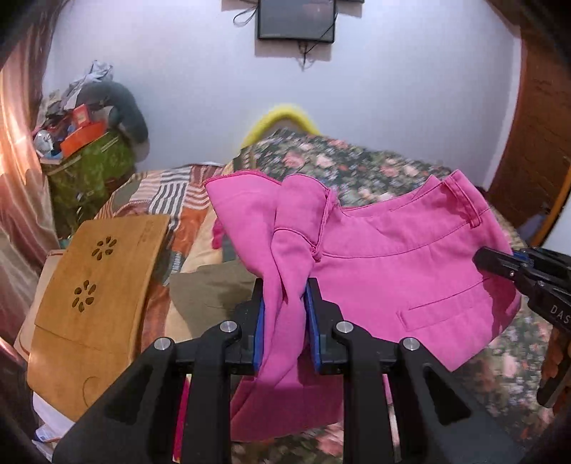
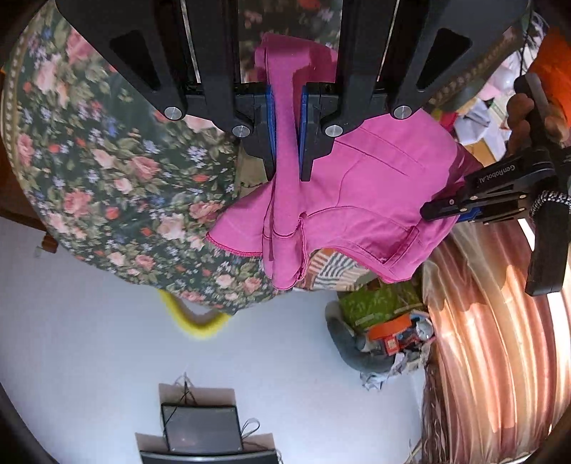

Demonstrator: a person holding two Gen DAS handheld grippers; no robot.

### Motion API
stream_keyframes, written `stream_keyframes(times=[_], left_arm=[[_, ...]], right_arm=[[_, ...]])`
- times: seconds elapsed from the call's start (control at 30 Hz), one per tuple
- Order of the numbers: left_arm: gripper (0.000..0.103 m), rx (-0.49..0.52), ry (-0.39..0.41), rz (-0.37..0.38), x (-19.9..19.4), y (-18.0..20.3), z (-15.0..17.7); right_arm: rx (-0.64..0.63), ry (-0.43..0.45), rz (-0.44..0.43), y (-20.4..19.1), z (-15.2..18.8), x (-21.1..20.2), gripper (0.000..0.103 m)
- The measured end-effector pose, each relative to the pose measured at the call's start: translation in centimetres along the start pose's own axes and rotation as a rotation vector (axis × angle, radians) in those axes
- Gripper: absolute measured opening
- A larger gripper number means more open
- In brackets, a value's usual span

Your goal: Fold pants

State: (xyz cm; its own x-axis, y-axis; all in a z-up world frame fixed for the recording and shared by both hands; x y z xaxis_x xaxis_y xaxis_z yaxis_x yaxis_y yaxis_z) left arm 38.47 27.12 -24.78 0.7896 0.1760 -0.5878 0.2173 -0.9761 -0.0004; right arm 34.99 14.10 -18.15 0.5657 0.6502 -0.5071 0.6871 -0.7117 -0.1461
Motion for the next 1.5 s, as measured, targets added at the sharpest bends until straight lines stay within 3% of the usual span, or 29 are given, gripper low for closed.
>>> stream_keyframes(times=[0.17, 0.43, 0.63, 0.77, 0.87, 0.97, 1.27, 1.5], left_arm=[[0.021, 0.033, -0.054, -0.059, 4.8, -1.4, 2.4], [0.021, 0.045, -0.221, -0.103, 12.7, -3.0, 8.5], [0.028, 0.064, -0.242, -0.106, 12.3, -3.1, 9.8], [0.041, 0.047, -0.268, -0.143, 10.7, -4.5, 9.7], [0.041, 0.011, -0.279, -0.137, 8.7, -5.7, 9.7], [0.041, -0.020, -0.257, -0.128, 5.3, -6.4, 8.7], [0.041, -0.016, -0.001, -0.009, -11.6, -1.8, 2.0], [0.042, -0.024, 0.205, 0.049, -24.5, 1.2, -1.6]], right_arm=[[0.004, -0.071, 0.004, 0.0, 1.6, 5.2, 0.009], [0.015, -0.222, 0.024, 0.7, 6.1, 11.1, 0.009], [-0.009, -0.268, 0.054, 1.3, 7.7, 10.7, 0.016], [-0.017, -0.269, 0.101, 2.4, 7.5, 8.8, 0.022], [-0.024, -0.248, 0.122, 2.6, 6.9, 6.7, 0.030], [-0.038, -0.185, 0.135, 2.2, 5.1, 3.5, 0.031], [-0.038, 0.076, 0.094, -3.3, -1.9, -9.0, 0.032], [-0.066, 0.255, 0.042, -9.4, -4.7, -18.3, 0.032]])
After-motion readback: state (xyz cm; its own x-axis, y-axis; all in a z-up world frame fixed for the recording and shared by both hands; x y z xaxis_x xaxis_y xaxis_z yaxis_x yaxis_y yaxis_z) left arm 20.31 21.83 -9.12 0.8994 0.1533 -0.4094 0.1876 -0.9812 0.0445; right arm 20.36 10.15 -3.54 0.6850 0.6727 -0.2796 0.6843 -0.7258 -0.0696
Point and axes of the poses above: each gripper's, at about its wrist camera, not at the fingertips, and x roughly the way its jaws point, y to its right, z to its underside, the point moved 9 cm from there along x, roughly the way its jaws point, and after that the axes turned 7 degrees about y, right-handed, at the moved point
